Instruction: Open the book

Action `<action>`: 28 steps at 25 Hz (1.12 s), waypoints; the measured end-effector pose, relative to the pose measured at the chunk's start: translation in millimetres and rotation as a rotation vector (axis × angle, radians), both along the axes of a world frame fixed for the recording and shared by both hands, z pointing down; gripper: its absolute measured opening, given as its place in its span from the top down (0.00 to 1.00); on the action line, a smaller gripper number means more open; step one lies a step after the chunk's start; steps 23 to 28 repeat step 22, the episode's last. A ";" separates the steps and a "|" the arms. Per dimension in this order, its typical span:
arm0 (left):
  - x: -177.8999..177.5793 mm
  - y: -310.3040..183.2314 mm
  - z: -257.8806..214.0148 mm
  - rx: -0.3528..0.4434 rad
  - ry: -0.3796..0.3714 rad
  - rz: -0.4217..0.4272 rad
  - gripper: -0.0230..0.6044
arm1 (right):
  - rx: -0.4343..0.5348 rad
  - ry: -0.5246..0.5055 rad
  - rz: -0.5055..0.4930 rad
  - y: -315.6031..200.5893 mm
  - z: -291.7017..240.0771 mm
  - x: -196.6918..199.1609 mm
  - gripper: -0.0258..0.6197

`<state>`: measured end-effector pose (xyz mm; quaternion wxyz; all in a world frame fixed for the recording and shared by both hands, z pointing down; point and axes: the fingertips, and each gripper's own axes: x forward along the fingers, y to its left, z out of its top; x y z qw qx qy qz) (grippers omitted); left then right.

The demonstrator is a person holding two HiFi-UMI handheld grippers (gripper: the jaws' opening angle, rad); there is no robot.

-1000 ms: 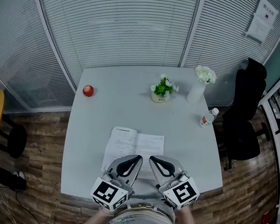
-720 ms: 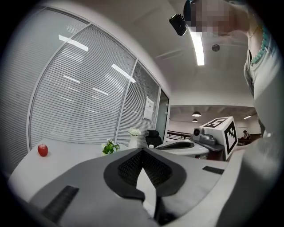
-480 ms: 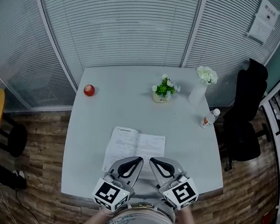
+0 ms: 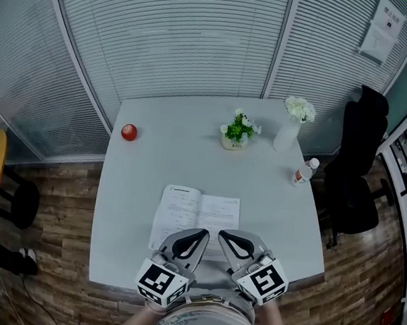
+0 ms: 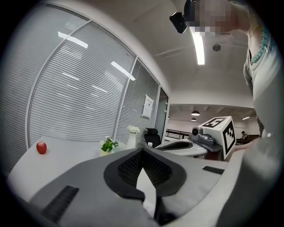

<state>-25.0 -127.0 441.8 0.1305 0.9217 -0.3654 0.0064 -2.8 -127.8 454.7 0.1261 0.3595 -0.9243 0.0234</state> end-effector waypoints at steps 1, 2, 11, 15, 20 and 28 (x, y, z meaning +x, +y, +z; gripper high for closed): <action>0.0 0.0 -0.8 0.001 -0.001 0.000 0.97 | -0.001 0.004 0.003 -0.2 0.3 0.8 0.96; 0.2 0.1 -1.6 0.004 -0.004 0.000 0.97 | 0.000 0.007 0.003 -0.5 0.7 1.2 0.96; 5.9 4.6 -5.1 0.013 -0.012 0.021 0.97 | -0.010 0.009 -0.016 3.3 1.1 -2.6 0.95; 7.8 5.4 -3.1 0.010 -0.014 0.034 0.97 | -0.025 0.001 -0.016 3.8 -2.1 -5.7 0.96; 8.7 5.5 -3.7 0.015 -0.013 0.038 0.97 | -0.018 0.000 0.000 1.8 -2.1 -2.5 0.96; 9.0 5.4 -3.7 0.012 -0.010 0.038 0.97 | -0.016 0.003 0.001 1.4 -2.0 -1.4 0.96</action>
